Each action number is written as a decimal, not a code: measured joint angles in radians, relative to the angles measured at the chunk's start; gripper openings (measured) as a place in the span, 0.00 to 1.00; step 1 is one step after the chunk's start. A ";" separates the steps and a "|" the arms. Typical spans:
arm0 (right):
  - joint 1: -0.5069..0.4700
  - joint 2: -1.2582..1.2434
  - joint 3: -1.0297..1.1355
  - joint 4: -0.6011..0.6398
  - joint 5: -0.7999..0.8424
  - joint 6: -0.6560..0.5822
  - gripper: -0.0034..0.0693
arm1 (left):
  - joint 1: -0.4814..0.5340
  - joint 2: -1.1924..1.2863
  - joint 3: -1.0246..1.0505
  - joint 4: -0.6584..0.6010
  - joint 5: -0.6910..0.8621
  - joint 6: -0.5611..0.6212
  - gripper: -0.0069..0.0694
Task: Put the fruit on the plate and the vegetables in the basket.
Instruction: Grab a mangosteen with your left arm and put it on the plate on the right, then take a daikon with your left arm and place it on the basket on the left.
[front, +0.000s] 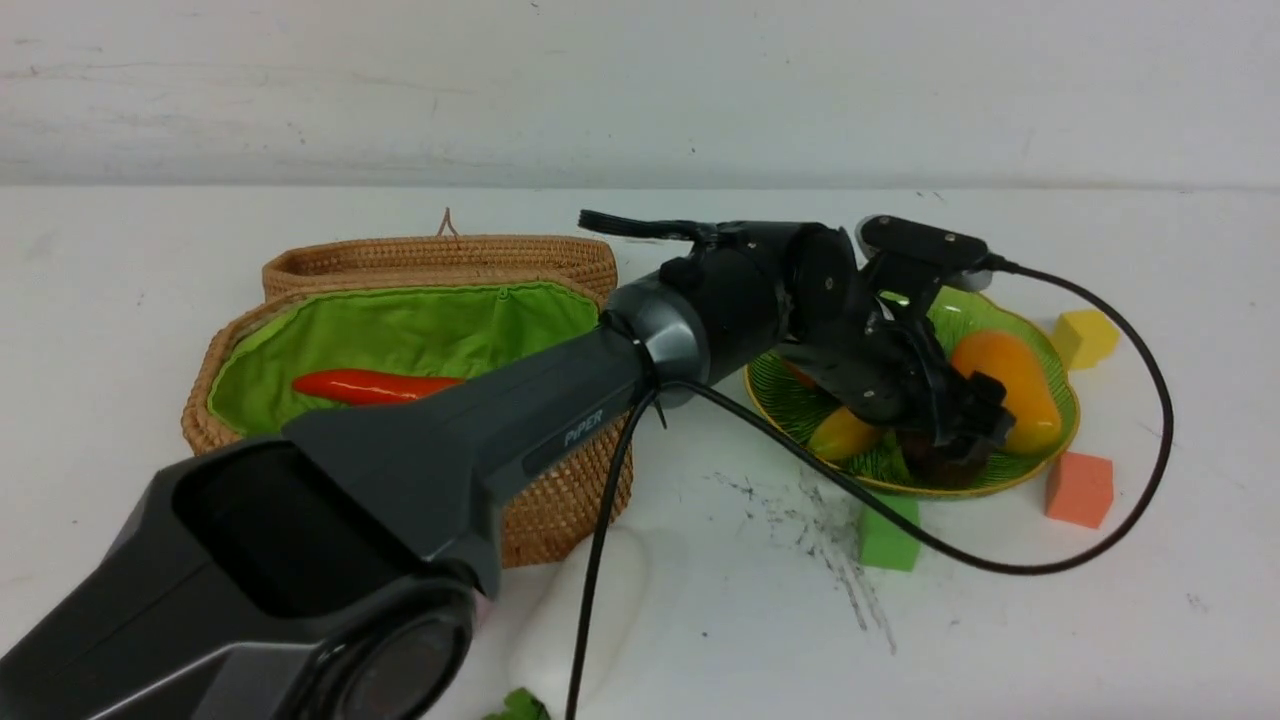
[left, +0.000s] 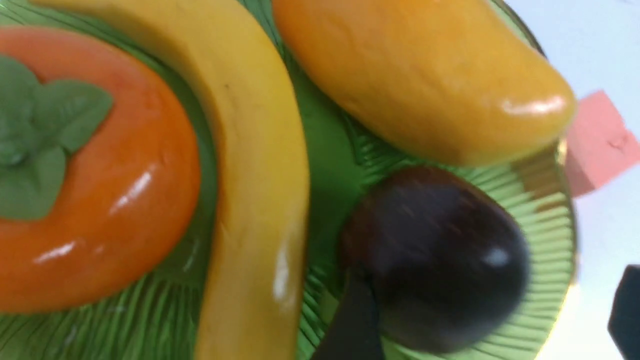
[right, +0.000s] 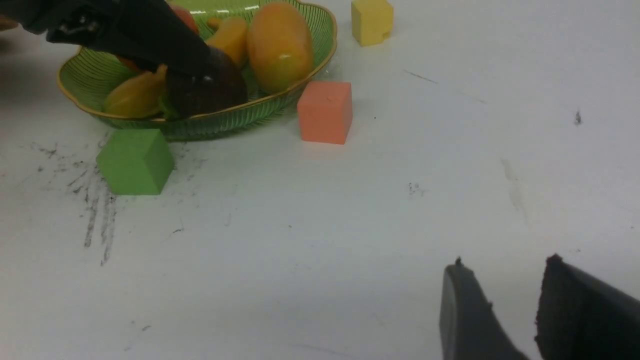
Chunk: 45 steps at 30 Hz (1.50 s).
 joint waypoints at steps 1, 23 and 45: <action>0.000 0.000 0.000 0.000 0.000 0.000 0.37 | 0.000 -0.016 0.000 0.002 0.012 -0.001 0.87; 0.000 0.000 0.000 0.000 0.000 0.000 0.37 | 0.115 -0.362 0.002 0.109 0.545 -0.003 0.62; 0.000 0.000 0.000 0.000 0.000 0.000 0.37 | 0.198 -0.906 0.929 0.185 0.357 -0.072 0.62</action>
